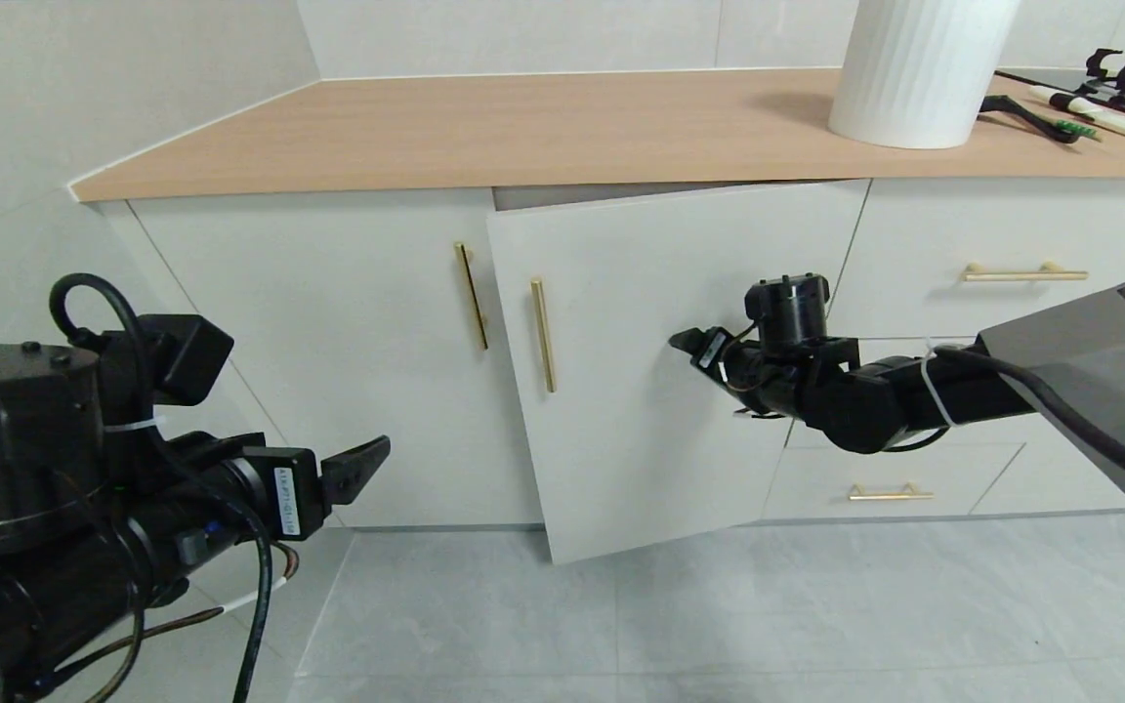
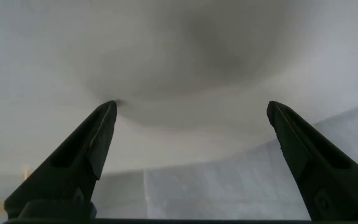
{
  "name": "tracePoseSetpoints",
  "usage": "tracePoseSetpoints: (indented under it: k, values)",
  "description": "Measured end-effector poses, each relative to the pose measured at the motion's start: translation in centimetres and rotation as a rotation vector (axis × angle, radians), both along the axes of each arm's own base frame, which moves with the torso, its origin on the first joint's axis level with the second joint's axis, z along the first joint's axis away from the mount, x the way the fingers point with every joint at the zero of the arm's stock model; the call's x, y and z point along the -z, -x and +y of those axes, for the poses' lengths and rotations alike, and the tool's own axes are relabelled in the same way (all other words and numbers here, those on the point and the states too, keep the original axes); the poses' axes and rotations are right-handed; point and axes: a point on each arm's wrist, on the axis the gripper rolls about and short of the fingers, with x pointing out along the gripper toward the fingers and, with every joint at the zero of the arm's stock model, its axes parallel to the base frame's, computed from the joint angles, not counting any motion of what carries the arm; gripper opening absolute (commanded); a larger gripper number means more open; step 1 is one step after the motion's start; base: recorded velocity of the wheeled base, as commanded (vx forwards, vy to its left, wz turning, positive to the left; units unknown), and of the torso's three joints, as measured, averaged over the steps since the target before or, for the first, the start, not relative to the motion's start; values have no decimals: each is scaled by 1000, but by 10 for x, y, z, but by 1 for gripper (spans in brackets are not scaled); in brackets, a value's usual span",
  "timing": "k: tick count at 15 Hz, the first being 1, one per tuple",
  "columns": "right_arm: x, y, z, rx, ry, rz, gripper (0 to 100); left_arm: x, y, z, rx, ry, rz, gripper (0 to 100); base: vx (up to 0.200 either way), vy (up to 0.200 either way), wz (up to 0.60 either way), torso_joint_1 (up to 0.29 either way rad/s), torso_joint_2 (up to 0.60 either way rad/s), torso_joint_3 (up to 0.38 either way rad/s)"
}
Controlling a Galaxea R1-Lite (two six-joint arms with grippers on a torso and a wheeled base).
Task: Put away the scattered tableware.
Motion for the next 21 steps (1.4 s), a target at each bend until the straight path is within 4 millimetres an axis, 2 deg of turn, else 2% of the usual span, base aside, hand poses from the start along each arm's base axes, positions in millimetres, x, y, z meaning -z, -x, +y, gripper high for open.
tracePoseSetpoints:
  k: [4,8,14,17,19,21]
  values:
    - [-6,-7,-6,42,-29,-18,100,1,0,0,0,-2,6,100,0,0,0,0,0,0]
    - [-10,-24,-19,147,-31,-58,100,1,0,0,1,-2,6,100,0,0,0,0,0,0]
    - [-6,-38,-35,189,-31,-62,100,3,-1,0,0,-4,11,100,0,0,0,0,0,0]
    - [-14,-19,-38,159,-33,-44,100,2,-1,0,0,-2,7,100,0,0,0,0,0,0]
    - [-26,10,-34,85,-23,-25,100,-1,1,3,-8,7,-8,100,0,0,0,0,0,0]
    - [-47,47,-40,31,37,-45,100,-5,4,8,-29,13,-28,100,0,0,0,0,0,0]
